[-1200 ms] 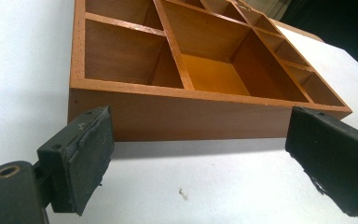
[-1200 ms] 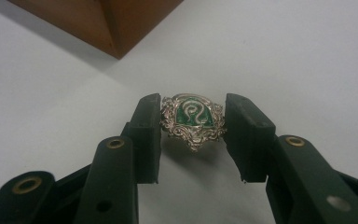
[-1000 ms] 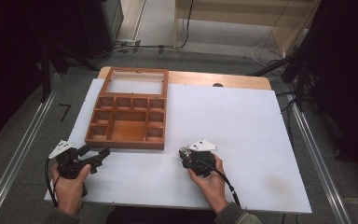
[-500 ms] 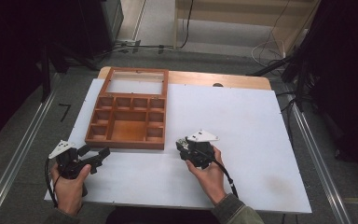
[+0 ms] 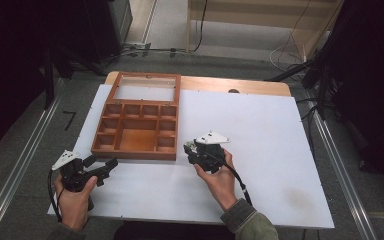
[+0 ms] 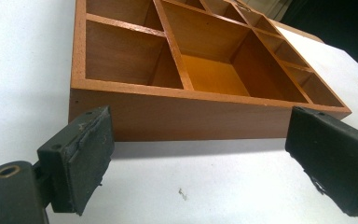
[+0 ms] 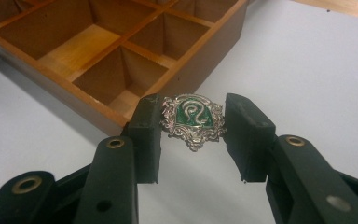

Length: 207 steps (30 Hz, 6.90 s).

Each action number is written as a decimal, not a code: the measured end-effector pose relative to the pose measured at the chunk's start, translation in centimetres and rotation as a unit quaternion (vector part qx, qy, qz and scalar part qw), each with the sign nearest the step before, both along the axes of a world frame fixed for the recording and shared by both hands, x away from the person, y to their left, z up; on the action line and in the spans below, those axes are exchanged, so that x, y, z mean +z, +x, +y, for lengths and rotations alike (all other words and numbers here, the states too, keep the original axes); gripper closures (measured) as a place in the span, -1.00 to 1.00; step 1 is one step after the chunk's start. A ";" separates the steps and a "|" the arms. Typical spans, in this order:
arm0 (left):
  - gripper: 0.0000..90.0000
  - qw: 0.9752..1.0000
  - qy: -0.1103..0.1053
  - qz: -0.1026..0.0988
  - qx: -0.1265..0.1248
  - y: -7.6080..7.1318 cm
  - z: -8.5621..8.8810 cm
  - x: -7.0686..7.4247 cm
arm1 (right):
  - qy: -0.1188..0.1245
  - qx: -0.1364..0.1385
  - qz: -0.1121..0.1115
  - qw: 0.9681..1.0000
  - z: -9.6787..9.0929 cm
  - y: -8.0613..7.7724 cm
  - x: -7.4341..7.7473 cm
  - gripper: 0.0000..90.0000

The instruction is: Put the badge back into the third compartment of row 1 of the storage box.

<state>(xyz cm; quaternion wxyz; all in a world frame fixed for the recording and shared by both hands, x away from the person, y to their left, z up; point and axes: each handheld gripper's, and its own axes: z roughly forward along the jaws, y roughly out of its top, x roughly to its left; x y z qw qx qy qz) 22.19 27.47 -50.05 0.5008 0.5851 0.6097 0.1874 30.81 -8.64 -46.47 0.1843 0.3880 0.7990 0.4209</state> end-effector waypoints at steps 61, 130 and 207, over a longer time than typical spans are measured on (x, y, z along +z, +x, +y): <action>-0.82 1.000 -0.010 -0.008 -0.011 -0.2 -0.4 0.3 | 0.003 0.029 -0.008 1.000 6.8 4.6 1.5 0.23; -0.82 0.999 -0.019 -0.012 -0.024 -0.2 -0.5 0.5 | -0.001 0.022 -0.002 1.000 12.8 11.0 1.6 0.23; -0.82 0.999 -0.015 -0.012 -0.031 -0.2 -1.0 0.4 | 0.017 0.066 0.034 0.997 7.5 8.5 2.6 -0.28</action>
